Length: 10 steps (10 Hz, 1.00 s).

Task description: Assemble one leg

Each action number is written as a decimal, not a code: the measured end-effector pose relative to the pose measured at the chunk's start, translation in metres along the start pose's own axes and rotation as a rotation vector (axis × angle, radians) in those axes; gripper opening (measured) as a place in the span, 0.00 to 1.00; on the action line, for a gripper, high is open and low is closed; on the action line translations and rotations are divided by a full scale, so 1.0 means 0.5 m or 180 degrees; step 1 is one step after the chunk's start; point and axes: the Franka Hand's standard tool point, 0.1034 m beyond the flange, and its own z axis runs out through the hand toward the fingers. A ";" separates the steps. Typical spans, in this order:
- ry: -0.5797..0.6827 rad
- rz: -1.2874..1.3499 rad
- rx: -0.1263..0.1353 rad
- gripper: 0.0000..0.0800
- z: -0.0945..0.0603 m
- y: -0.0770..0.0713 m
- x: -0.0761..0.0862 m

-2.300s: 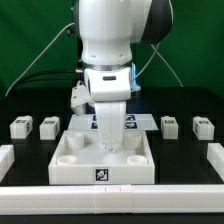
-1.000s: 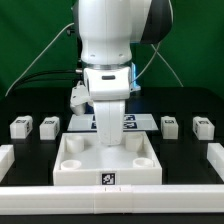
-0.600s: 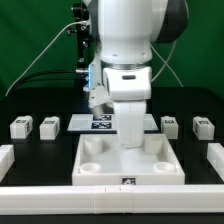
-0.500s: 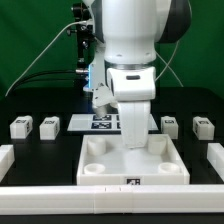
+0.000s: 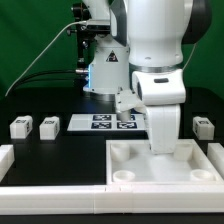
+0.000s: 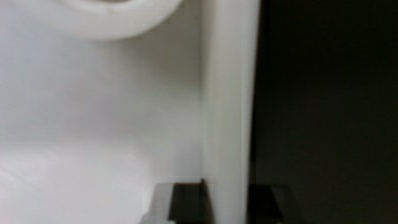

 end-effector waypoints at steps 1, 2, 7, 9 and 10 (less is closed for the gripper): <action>0.0003 0.0030 0.0025 0.10 -0.001 0.000 0.007; 0.0004 0.0032 0.0038 0.10 -0.003 0.000 0.013; 0.0006 0.0074 0.0044 0.39 0.001 -0.003 0.013; 0.0005 0.0118 0.0040 0.56 -0.001 -0.003 0.013; 0.0003 0.0144 0.0033 0.75 -0.004 -0.003 0.013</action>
Offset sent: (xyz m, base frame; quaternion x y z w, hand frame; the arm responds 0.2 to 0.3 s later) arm 0.0043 0.0045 0.0024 -0.0094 -0.0030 0.0047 0.9999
